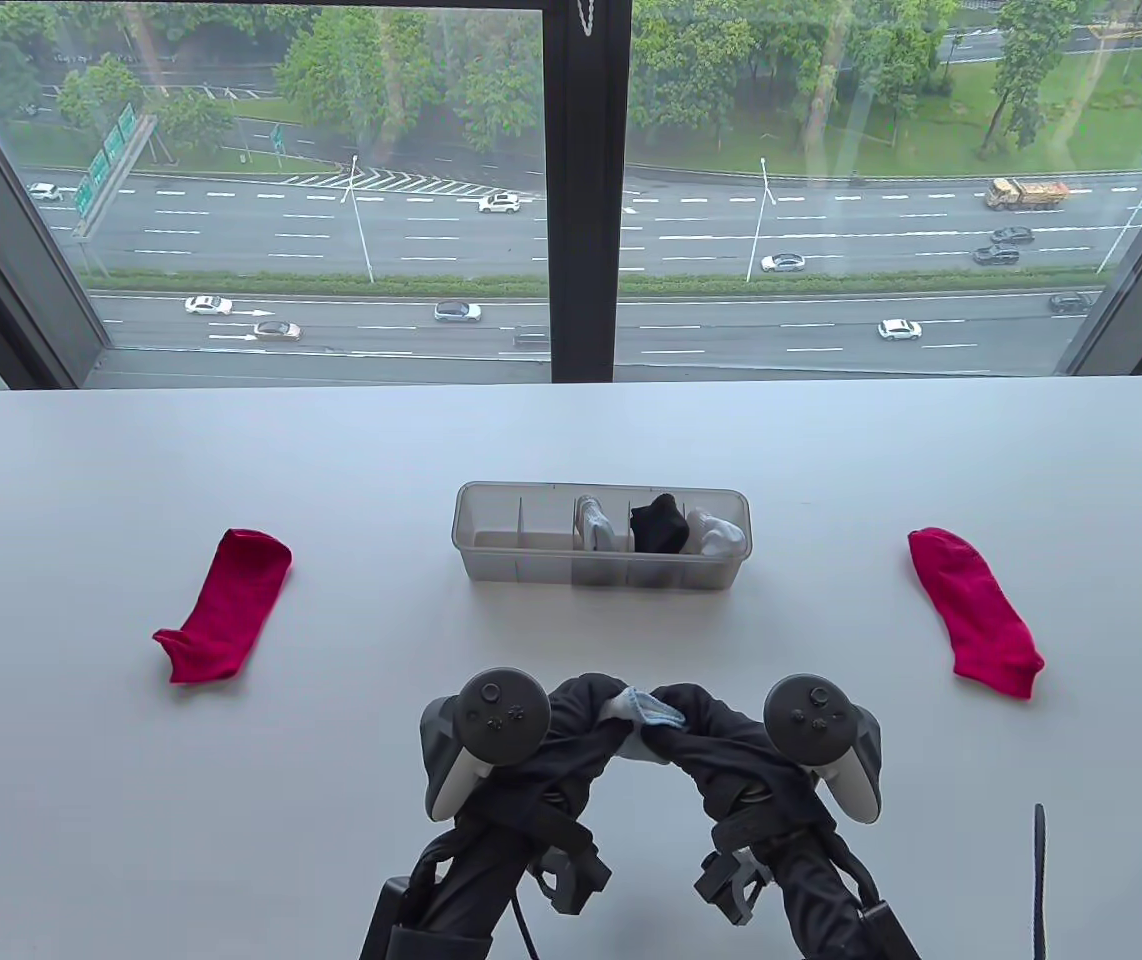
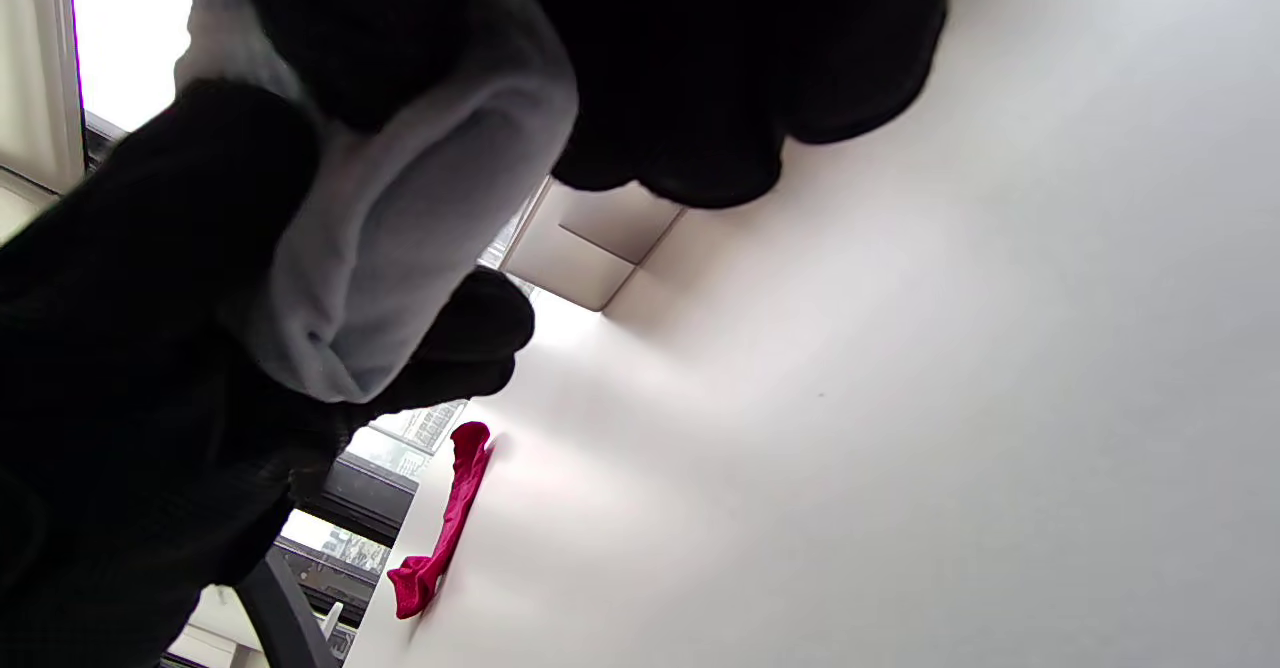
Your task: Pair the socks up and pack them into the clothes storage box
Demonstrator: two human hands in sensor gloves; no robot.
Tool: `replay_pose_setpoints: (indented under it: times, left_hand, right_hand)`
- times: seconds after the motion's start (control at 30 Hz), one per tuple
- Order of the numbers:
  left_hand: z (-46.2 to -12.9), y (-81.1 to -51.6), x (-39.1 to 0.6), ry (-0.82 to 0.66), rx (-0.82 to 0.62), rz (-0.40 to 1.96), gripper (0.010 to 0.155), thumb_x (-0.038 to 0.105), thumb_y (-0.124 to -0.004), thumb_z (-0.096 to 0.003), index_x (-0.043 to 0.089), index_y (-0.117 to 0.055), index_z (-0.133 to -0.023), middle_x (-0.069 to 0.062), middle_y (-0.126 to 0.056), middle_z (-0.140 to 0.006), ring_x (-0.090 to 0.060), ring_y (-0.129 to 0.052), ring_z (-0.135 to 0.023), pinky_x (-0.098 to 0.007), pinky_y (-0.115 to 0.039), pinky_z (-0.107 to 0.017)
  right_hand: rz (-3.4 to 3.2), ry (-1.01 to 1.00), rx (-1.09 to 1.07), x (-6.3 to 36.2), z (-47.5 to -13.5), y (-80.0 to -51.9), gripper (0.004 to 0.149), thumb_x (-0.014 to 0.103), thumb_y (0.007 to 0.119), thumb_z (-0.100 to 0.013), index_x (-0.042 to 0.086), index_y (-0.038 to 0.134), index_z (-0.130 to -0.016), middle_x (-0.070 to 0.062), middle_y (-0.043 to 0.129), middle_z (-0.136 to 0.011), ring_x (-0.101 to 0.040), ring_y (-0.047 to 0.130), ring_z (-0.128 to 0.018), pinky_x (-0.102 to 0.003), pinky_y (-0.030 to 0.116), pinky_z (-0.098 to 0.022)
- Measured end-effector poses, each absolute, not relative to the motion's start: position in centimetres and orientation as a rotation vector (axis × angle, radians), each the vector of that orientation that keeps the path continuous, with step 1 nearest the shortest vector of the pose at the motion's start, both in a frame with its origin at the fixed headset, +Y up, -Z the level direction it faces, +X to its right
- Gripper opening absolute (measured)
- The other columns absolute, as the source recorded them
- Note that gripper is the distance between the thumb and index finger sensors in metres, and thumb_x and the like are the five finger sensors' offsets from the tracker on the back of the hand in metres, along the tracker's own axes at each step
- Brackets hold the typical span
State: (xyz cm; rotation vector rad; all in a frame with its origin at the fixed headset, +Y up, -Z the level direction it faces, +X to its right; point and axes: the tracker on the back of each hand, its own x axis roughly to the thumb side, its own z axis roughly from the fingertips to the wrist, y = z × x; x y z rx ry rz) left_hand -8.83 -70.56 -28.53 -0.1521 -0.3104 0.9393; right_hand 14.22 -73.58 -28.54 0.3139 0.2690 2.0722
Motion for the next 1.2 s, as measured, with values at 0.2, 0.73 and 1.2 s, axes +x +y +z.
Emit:
replay_pose_setpoints:
  times: [0.2,0.73,1.2]
  left_hand:
    - [-28.9,-71.0,-9.9,-0.232,-0.150,1.043,0.051,0.044,-0.063,-0.0533,0.004,-0.091,-0.069,-0.023,-0.096,-0.067,-0.044,-0.098,-0.061,-0.064,-0.072,-0.059]
    - [-29.1,-69.2,-10.5,-0.251,-0.039,1.001,0.052,0.031,-0.073,-0.0532,0.015,-0.062,-0.102,-0.022,-0.078,-0.092,-0.041,-0.087,-0.077,-0.061,-0.069,-0.062]
    - [-42.3,-66.2,-11.5,0.137,0.091,0.449,0.053,0.035,-0.072,-0.0541,0.032,-0.058,-0.105,-0.011,-0.077,-0.102,-0.038,-0.071,-0.098,-0.062,-0.058,-0.074]
  right_hand:
    - [2.040,0.305,0.339,13.7,-28.6,-73.7,0.045,0.032,0.077,-0.055,0.033,0.064,-0.097,-0.007,0.083,-0.094,-0.027,0.090,-0.078,-0.050,0.075,-0.065]
    - [2.148,-0.110,-0.012,16.8,-28.2,-72.3,0.043,0.040,0.065,-0.060,0.022,0.065,-0.100,-0.015,0.075,-0.104,-0.039,0.070,-0.096,-0.053,0.063,-0.071]
    - [2.824,-0.138,0.060,18.4,-29.1,-71.1,0.064,0.047,0.064,-0.058,0.021,0.041,-0.112,-0.021,0.021,-0.119,-0.045,0.016,-0.105,-0.063,0.030,-0.075]
